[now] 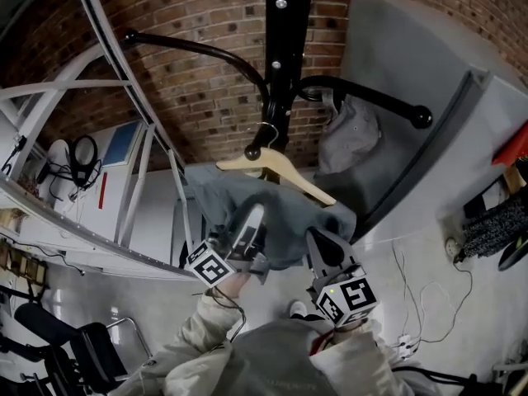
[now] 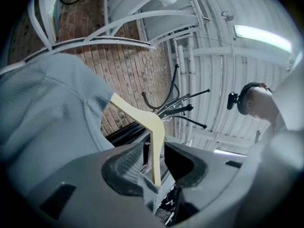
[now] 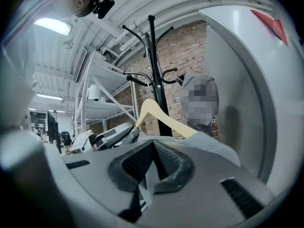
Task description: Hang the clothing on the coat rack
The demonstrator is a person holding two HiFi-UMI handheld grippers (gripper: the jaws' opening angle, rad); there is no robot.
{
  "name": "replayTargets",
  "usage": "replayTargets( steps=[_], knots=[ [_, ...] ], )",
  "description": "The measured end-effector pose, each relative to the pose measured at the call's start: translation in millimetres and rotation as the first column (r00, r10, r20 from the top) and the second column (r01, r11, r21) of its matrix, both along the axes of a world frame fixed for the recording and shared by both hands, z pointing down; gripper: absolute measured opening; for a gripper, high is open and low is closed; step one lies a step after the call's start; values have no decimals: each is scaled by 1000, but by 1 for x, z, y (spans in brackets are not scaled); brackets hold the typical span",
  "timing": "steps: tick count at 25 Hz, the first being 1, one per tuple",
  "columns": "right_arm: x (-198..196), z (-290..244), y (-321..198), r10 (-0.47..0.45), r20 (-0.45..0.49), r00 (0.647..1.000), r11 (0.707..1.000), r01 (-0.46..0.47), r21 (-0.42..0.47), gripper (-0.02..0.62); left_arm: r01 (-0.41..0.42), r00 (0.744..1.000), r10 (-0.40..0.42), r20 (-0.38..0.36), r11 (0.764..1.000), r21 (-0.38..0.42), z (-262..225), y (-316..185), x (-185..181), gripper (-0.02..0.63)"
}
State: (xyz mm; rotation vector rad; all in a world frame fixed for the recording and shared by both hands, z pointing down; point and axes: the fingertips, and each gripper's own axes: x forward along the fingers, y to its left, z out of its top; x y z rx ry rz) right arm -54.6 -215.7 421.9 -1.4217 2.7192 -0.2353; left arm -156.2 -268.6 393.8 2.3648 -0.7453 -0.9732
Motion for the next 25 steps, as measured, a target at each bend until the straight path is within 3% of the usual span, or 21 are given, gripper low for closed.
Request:
replayTargets(
  steps=[6, 13, 20, 25],
  knots=[
    [-42, -6, 35, -21, -15, 1000, 999, 22, 26, 25, 34, 993, -36, 112, 999, 25, 8, 43, -31, 127],
    [-73, -7, 78, 9, -24, 1000, 1000, -8, 28, 25, 68, 955, -91, 282, 994, 90, 12, 98, -54, 104],
    [-98, -2, 121, 47, -22, 999, 999, -46, 23, 25, 44, 929, -86, 361, 991, 124, 17, 144, -73, 69],
    [-110, 3, 150, 71, -32, 997, 997, -70, 17, 25, 67, 877, -142, 459, 982, 175, 23, 175, -84, 44]
  ],
)
